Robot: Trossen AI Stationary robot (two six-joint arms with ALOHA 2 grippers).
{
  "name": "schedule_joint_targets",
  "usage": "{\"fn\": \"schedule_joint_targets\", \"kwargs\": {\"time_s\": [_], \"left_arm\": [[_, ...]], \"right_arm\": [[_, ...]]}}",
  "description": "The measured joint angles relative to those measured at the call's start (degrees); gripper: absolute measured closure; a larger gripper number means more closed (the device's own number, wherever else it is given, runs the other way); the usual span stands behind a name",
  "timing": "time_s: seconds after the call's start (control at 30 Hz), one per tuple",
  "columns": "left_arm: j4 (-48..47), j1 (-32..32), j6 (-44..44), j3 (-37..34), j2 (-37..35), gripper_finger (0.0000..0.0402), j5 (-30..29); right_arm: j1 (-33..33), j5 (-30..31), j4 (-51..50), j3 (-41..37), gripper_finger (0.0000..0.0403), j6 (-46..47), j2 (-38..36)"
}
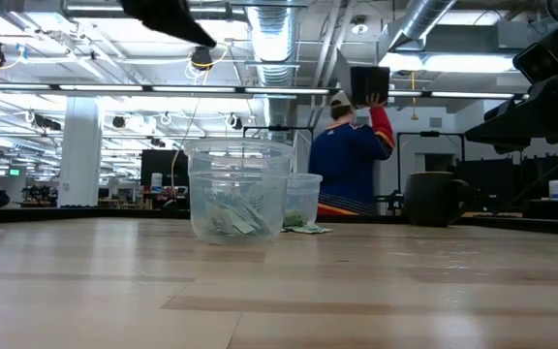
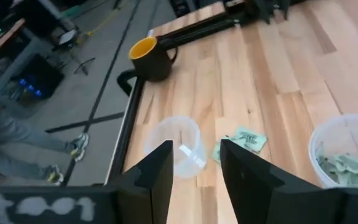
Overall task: Pick and place items into bin
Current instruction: Put the top left stevia packet into the top bin
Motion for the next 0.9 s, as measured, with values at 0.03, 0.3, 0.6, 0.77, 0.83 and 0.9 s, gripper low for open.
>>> {"fn": "schedule_joint_targets", "kwargs": {"time_s": [0.03,0.3,0.6,0.77,0.83,0.9], "left_arm": [[-1.0,0.4,1.3,1.7,1.2,0.0278,1.1],[-11.2,5.4,10.5,11.8,12.0,0.0297,14.3],[-14.2,9.4,14.8,17.9,22.8,0.0326,20.6],[-10.0,9.7,15.0,18.1,27.4,0.0328,20.7],[-7.4,9.7,14.1,18.1,28.8,0.0328,20.7],[-6.3,9.4,13.8,18.1,30.1,0.0328,20.7]], "right_arm": [[0.0,0.0,0.0,0.0,0.0284,0.0,0.0],[0.0,0.0,0.0,0.0,0.0284,0.0,0.0],[0.0,0.0,0.0,0.0,0.0284,0.0,0.0],[0.0,0.0,0.0,0.0,0.0284,0.0,0.0],[0.0,0.0,0.0,0.0,0.0284,0.0,0.0],[0.0,0.0,0.0,0.0,0.0284,0.0,0.0]]}}
